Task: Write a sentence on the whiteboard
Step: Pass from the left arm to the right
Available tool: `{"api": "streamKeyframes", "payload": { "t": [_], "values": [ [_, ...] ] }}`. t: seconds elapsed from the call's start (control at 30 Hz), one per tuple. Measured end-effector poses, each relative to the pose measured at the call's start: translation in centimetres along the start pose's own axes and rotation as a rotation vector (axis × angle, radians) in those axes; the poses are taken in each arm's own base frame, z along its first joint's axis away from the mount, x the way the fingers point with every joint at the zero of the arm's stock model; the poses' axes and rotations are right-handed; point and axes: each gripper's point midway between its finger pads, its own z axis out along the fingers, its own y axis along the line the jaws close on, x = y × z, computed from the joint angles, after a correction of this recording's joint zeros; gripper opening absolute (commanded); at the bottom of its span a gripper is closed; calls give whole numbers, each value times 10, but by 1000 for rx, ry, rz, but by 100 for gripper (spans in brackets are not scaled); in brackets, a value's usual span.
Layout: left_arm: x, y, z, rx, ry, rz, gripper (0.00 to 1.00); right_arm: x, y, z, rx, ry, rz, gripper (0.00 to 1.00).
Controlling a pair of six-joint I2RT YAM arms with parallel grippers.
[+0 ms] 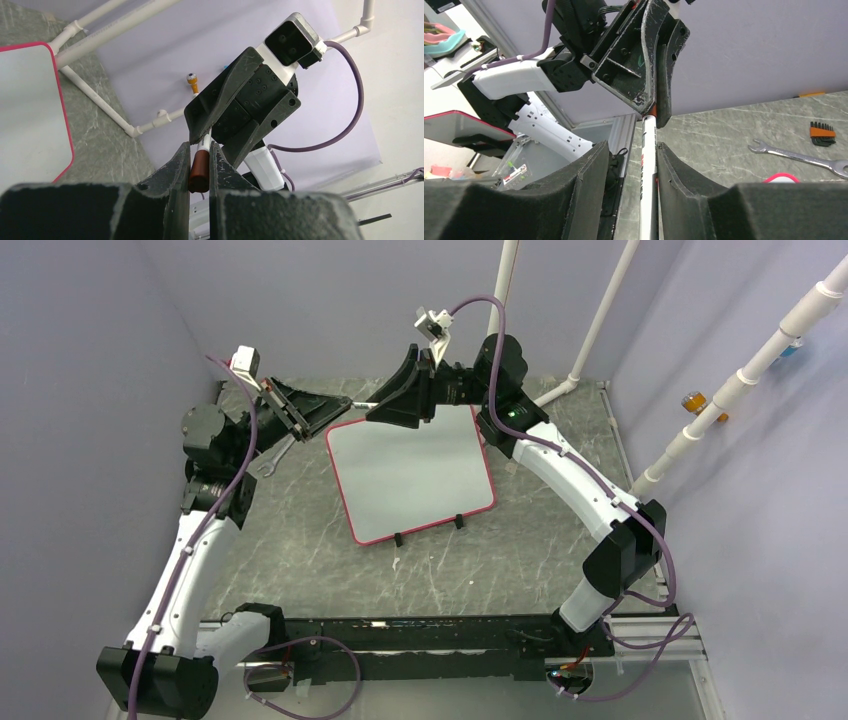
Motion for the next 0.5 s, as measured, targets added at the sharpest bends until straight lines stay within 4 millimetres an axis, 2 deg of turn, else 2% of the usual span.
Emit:
{"api": "streamKeyframes", "payload": {
  "t": [0.5],
  "values": [
    [-4,-8,-2,22,-35,24,0,-4,0,1,5,-16,-8,39]
  ]
}}
